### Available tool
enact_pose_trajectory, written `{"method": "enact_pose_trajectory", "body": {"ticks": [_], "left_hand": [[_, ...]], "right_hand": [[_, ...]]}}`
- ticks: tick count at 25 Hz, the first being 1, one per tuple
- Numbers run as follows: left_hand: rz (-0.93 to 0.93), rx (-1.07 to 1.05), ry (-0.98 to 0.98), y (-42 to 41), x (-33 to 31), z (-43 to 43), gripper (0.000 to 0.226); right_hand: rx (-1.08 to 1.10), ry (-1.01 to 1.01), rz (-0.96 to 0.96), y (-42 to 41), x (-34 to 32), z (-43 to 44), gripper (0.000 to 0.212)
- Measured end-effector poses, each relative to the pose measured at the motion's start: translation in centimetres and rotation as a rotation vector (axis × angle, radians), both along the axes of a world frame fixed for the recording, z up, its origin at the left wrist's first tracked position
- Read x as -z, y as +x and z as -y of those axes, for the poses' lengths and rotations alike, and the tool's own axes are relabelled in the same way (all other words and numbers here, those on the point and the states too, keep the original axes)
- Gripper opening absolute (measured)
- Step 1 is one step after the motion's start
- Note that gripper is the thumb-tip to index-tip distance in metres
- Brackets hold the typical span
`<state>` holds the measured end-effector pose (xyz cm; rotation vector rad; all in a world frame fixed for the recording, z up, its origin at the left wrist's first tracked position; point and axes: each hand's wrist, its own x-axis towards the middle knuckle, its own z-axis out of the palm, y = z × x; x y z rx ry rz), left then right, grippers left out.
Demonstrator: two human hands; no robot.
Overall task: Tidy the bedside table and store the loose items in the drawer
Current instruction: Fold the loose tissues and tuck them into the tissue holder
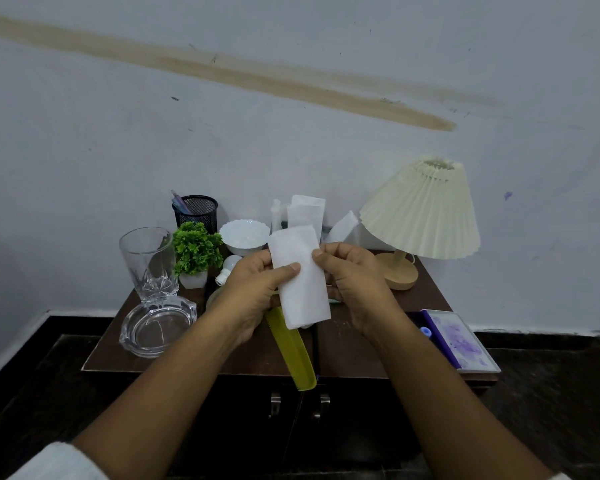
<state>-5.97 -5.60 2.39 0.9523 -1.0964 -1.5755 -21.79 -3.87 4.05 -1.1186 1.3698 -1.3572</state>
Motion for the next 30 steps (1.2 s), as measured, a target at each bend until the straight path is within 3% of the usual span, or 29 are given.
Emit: {"method": "enact_pose_trajectory", "body": {"ticks": [6,12,14,18,21,25,30], "left_hand": [[-0.144,-0.12,0.015,0.2,-0.5,0.2,0.024],[-0.215,-0.1,0.043,0.3,-0.8,-0.1,0.03],[-0.162,-0.116,-0.009,0.4,-0.7,0.1,0.03],[0.147,-0.033,-0.23,1.0,-0.7,0.5,0.012],[0.22,-0.043,-0.282,1.2,-0.7,0.5,0.005],[0.198,-0.185,-0.28,2.0,-0.9,1.0,0.013],[0.209,-0.245,-0.275,3.0,-0.6,1.6,0.018]], "right_hand": [[-0.102,-0.013,-0.112,0.4,-0.3,0.2,0.015],[-0.203,-0.076,-0.241,0.5,-0.2,-0.3,0.016],[-0.211,-0.081,-0.319,0.0,0.0,-0.4,0.014],[-0.228,-0.117,-0.52,-1.0,0.2,-0.7,0.005],[-0.26,-0.122,-0.53,-1.5,0.4,-0.8,0.006],[-0.27,-0.073,-0.504,-2.7,0.6,-0.6,0.007],[-0.21,-0.011,-0.232,-3.2,0.3,-0.4,0.004]]}}
